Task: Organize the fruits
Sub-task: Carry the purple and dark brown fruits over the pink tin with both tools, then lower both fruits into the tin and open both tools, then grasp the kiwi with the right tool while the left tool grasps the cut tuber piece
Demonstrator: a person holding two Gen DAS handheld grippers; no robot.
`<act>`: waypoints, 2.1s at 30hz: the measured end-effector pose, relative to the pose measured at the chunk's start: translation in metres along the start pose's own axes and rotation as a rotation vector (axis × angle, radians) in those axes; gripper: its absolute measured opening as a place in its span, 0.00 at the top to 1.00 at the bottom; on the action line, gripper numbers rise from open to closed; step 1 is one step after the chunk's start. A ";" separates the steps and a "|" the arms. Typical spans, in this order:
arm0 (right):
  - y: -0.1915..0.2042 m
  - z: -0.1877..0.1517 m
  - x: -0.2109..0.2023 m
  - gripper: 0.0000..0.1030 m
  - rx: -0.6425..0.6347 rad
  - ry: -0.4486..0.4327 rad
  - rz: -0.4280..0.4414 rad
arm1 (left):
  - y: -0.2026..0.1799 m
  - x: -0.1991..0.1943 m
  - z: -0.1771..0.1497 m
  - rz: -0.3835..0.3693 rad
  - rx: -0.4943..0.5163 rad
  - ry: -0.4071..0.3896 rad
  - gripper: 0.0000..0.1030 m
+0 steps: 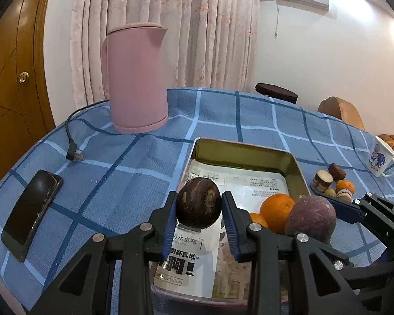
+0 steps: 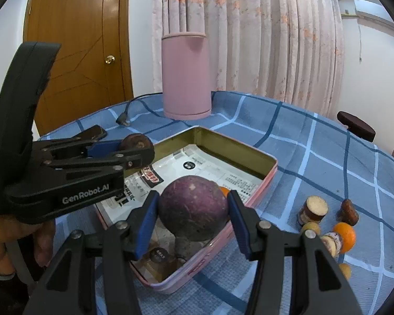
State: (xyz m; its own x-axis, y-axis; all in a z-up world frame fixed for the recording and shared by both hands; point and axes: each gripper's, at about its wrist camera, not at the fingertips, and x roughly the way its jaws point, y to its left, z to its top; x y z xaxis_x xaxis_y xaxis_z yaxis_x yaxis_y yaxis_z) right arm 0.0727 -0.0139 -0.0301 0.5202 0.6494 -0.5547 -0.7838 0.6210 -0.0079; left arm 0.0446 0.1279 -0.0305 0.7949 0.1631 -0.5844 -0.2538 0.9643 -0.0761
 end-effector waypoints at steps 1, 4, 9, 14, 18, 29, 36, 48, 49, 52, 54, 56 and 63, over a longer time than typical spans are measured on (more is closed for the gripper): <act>0.001 0.000 0.002 0.46 -0.002 0.007 0.004 | 0.001 0.001 0.000 0.003 0.000 0.003 0.66; 0.002 0.000 0.003 0.46 -0.008 0.015 0.015 | 0.001 0.003 -0.002 0.006 0.002 0.010 0.66; 0.007 0.001 0.009 0.46 -0.031 0.048 0.023 | 0.000 0.004 -0.002 0.006 0.009 0.011 0.66; 0.007 0.000 0.013 0.46 -0.033 0.067 0.028 | -0.001 0.008 -0.005 0.001 0.016 0.030 0.66; 0.010 0.000 0.014 0.46 -0.049 0.075 0.026 | 0.000 0.007 -0.005 -0.004 0.016 0.033 0.66; 0.005 -0.002 0.003 0.31 -0.032 0.035 0.045 | -0.003 -0.003 -0.007 0.006 0.032 0.028 0.54; -0.056 -0.009 -0.035 0.31 0.092 -0.008 -0.072 | -0.020 -0.023 0.002 0.019 0.031 -0.038 0.30; -0.152 -0.047 -0.062 0.31 0.276 0.102 -0.294 | -0.114 -0.014 0.005 -0.120 0.182 -0.029 0.30; -0.152 -0.048 -0.060 0.32 0.277 0.113 -0.281 | -0.121 -0.013 0.005 -0.128 0.196 -0.026 0.30; -0.148 -0.050 -0.053 0.43 0.276 0.143 -0.236 | -0.132 -0.011 0.005 -0.135 0.212 -0.021 0.30; -0.147 -0.051 -0.048 0.49 0.273 0.163 -0.225 | -0.137 -0.009 0.005 -0.140 0.216 -0.014 0.30; -0.148 -0.052 -0.043 0.51 0.275 0.192 -0.223 | -0.139 -0.006 0.004 -0.142 0.215 -0.003 0.30; -0.152 -0.056 -0.040 0.68 0.291 0.210 -0.191 | -0.157 0.002 0.004 -0.175 0.235 0.019 0.30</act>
State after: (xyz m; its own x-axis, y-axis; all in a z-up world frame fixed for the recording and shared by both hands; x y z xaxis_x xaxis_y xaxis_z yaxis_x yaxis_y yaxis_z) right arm 0.1521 -0.1587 -0.0528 0.5427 0.4257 -0.7240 -0.5355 0.8395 0.0922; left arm 0.0878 -0.0227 -0.0167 0.8044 -0.0114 -0.5940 0.0221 0.9997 0.0108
